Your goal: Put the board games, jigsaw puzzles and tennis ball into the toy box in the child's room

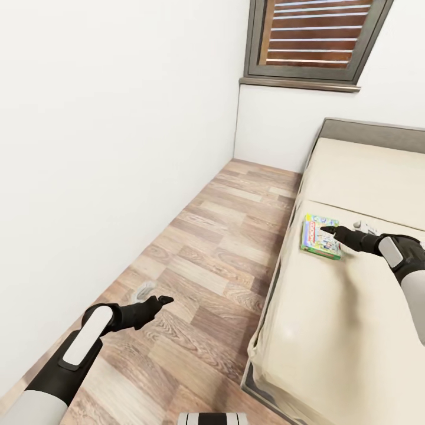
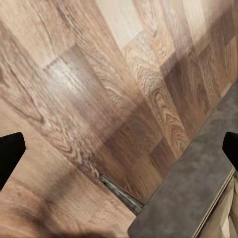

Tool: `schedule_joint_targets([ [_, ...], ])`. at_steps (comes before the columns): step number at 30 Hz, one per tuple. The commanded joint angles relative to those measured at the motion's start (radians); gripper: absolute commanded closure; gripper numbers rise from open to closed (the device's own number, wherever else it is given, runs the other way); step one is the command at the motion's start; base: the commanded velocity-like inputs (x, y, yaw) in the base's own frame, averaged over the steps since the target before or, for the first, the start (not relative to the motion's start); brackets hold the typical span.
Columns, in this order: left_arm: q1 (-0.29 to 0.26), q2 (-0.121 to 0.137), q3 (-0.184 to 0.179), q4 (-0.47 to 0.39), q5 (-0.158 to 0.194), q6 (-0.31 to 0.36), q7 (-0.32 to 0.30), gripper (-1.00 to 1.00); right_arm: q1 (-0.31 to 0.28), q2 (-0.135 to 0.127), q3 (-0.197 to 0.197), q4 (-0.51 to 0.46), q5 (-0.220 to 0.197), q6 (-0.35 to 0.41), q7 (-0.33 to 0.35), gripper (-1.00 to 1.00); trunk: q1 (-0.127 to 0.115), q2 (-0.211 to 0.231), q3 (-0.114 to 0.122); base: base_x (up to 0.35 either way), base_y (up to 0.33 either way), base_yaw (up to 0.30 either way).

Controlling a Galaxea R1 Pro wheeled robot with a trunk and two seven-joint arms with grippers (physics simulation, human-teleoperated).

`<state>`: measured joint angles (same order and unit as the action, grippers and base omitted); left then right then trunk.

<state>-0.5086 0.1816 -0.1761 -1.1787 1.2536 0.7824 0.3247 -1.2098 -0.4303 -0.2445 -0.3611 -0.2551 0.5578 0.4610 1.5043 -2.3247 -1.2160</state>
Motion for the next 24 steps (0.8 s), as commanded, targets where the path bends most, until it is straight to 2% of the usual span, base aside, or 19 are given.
schedule_joint_targets([
  [1, -0.001, 0.001, -0.002, -0.001, 0.01, 0.0, 0.01, -1.0, 0.0, 0.001, -0.004, -0.001, -0.003, 0.008, 0.002, -1.0, 0.0, 0.0, -0.001, 0.0, 0.0, 0.135],
  [7, -0.001, 0.001, -0.002, -0.001, 0.01, 0.0, 0.01, -1.0, -0.001, 0.005, 0.005, -0.016, -0.003, 0.008, 0.007, -1.0, 0.0, 0.0, -0.001, 0.0, 0.0, 0.083],
  [24, -0.001, 0.001, -0.002, -0.005, 0.01, 0.0, 0.01, -1.0, 0.002, 0.01, 0.01, -0.025, -0.003, 0.002, 0.008, -1.0, 0.0, 0.0, -0.001, 0.0, 0.0, 0.006],
])
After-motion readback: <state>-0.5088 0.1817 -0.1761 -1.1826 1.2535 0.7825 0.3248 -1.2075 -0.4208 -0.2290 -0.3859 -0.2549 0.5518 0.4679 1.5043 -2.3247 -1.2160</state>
